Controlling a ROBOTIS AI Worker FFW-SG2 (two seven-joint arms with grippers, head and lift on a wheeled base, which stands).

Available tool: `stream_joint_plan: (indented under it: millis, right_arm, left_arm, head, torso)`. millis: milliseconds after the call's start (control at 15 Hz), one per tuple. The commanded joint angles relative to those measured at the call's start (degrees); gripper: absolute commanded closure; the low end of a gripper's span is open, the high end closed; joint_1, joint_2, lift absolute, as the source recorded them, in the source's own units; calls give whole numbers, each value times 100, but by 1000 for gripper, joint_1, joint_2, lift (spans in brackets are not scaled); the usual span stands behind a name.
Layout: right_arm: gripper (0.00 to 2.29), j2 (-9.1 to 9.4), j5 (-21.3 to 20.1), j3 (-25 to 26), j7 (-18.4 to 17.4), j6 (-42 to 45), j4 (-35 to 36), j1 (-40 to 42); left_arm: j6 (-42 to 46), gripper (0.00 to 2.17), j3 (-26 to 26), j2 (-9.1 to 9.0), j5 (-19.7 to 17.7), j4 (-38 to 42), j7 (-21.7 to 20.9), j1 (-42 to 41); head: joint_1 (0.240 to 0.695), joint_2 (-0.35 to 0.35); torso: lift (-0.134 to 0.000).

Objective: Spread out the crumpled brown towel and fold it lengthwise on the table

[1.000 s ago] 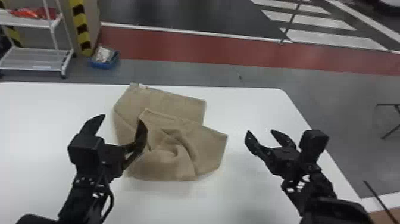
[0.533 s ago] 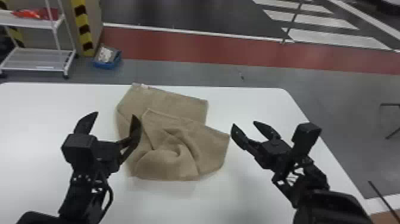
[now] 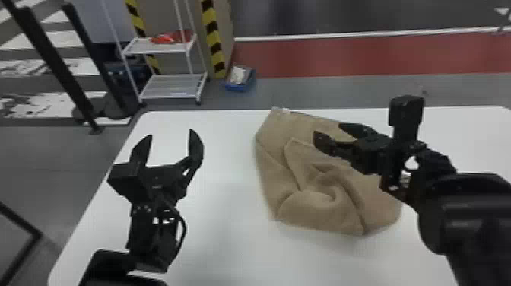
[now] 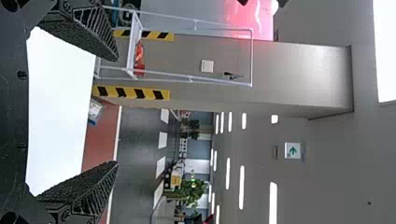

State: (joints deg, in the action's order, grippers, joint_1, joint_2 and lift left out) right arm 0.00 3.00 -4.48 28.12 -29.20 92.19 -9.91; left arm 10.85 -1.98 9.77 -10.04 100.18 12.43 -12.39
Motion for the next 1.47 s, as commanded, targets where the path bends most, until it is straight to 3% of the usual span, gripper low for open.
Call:
stream_joint_plan:
  millis: [0,333,867,933,1067,1133,1400]
  right_arm:
    - [407,5,-19,-378,9,-29,-649,-371]
    - [475,5,-45,-949,114,-12,-1572,-837]
    - [569,5,-212,-1239,106,-451,-1924,-1092]
    - [799,5,-212,-1231,123,-644,-1924,-1118]
    - [1609,5,-186,-1213,194,-767,-1915,-1118]
    - [1875,5,-142,-1178,290,-767,-1845,-1074]
    - [2044,5,-98,-1020,325,-451,-1185,-652]
  left_arm:
    - [44,103,181,95,-147,169,-22,-149]
    - [26,103,110,148,-174,265,-66,-193]
    - [26,103,14,139,-130,336,-110,-220]
    - [9,103,5,139,-121,336,-110,-220]
    - [9,103,-21,139,-121,336,-110,-220]
    - [9,103,-48,130,-103,345,-110,-220]
    - [9,107,-83,130,-103,336,-118,-220]
  head:
    - [689,198]
    - [695,275]
    - [695,291]
    - [695,290]
    - [695,286]
    - [695,285]
    - [695,286]
  torso:
    - [-124]
    - [-124]
    - [-124]
    - [-124]
    - [-124]
    - [-124]
    - [-124]
